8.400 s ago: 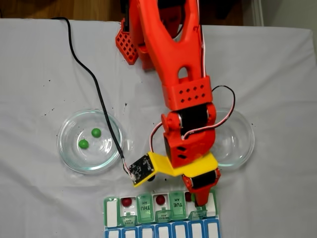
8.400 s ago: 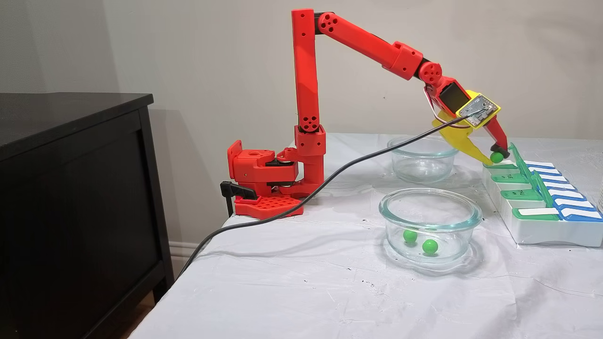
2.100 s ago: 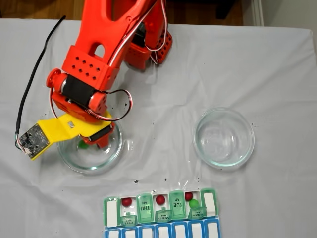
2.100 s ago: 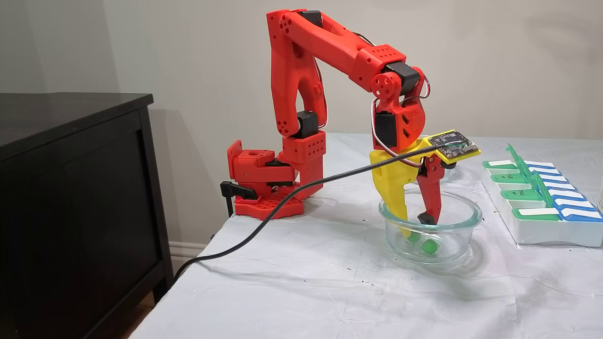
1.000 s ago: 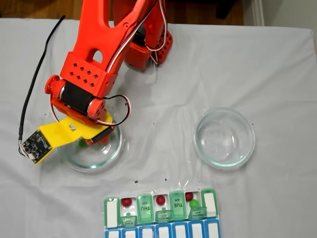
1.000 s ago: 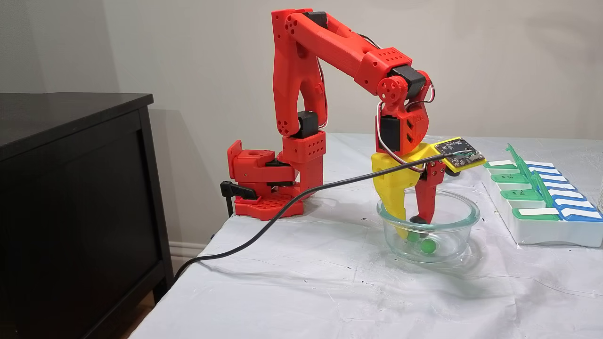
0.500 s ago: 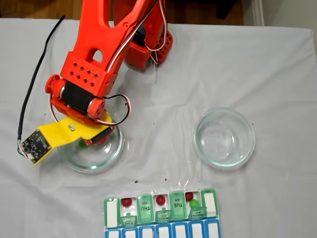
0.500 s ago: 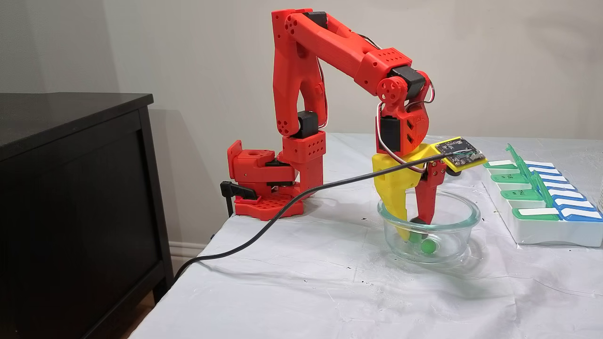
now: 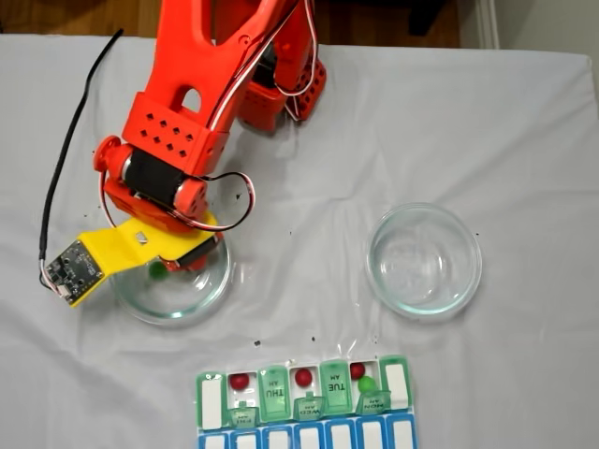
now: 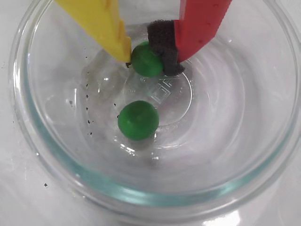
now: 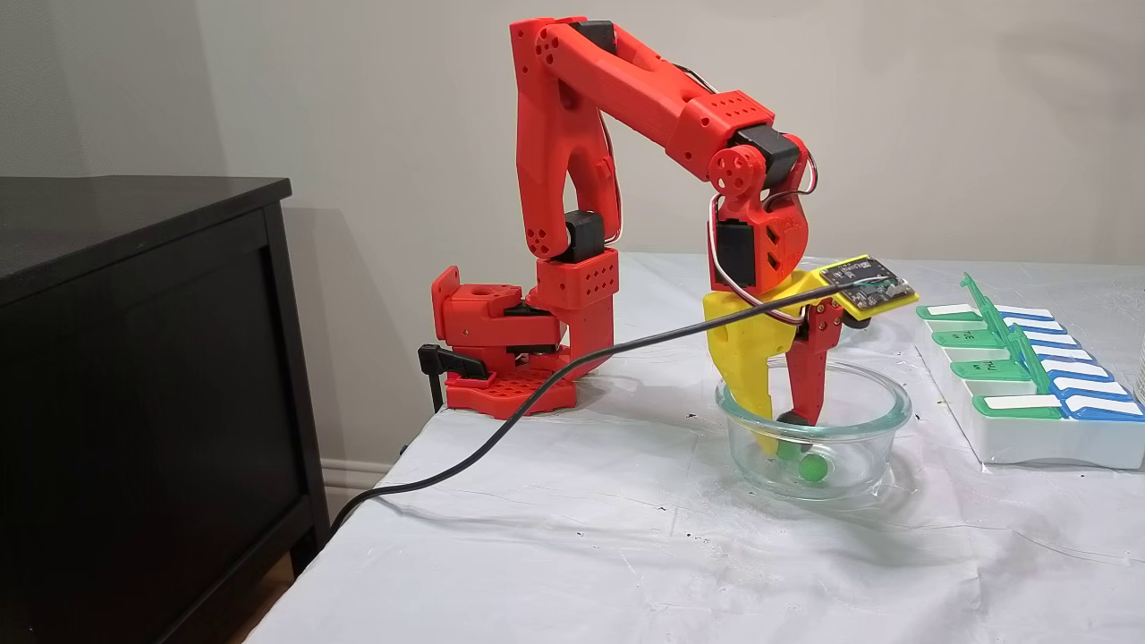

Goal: Sort medicines into box.

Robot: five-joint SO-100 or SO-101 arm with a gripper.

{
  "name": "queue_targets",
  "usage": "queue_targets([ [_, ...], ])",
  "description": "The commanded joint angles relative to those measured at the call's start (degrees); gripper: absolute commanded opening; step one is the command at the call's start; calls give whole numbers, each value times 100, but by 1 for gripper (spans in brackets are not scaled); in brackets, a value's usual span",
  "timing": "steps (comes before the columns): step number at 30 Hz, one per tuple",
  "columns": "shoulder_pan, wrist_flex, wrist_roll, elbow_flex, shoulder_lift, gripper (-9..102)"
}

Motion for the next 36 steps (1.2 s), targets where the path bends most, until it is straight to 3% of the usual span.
queue_targets([
  [1, -97, 237, 70, -396, 492, 0],
  [12, -510, 527, 791, -1239, 1934, 0],
  [24, -2276, -2039, 3296, 896, 4509, 0],
  [36, -2944, -3006, 3946, -158, 1916, 0],
])
